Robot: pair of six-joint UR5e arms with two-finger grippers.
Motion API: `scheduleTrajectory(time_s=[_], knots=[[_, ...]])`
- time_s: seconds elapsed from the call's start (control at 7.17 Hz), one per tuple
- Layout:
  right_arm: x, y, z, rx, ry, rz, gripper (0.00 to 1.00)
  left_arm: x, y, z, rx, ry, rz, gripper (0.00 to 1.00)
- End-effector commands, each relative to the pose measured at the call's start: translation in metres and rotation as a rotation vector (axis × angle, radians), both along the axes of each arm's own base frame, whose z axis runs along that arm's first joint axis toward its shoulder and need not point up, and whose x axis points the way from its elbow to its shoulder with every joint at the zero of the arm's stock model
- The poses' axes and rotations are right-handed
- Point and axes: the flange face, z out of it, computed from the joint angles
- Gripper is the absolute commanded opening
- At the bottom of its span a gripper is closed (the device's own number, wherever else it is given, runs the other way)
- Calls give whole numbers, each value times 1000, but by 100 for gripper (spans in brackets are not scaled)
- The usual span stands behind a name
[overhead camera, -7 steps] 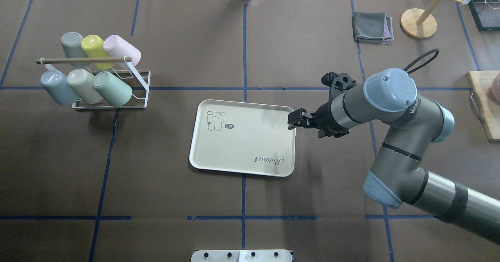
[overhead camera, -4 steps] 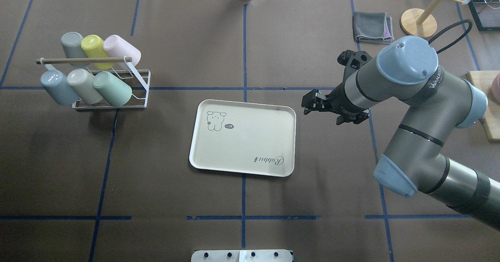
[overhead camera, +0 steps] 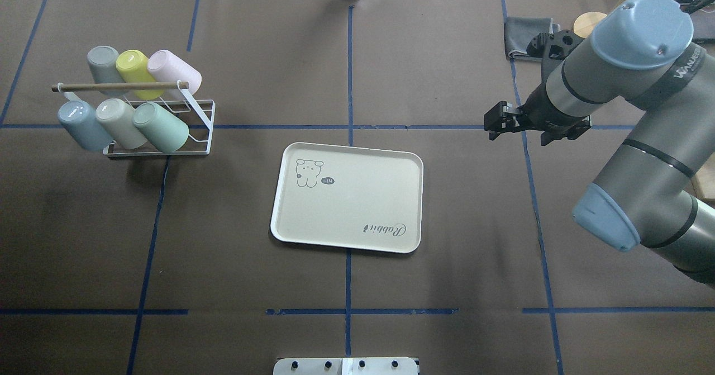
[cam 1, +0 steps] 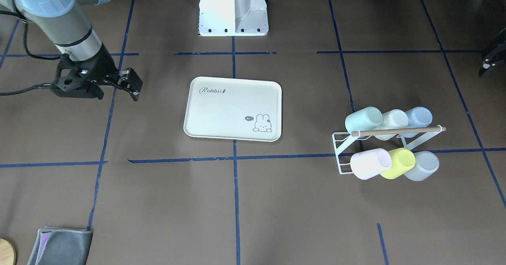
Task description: Pick up and place green cup on tray
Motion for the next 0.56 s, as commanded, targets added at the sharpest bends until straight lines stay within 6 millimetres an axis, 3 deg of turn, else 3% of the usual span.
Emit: scheduleTrajectory(time_s=[0.0,0.28,0.42], knots=[[51,-9,45,62,69,-66,100,36,23,-50,110,-143,40,100],[120,-16,93,69,76,-118,100,77,30,-144,188,-173,100,100],[155,-16,119,80,81,-148,100,97,30,-160,206,-215,125,100]])
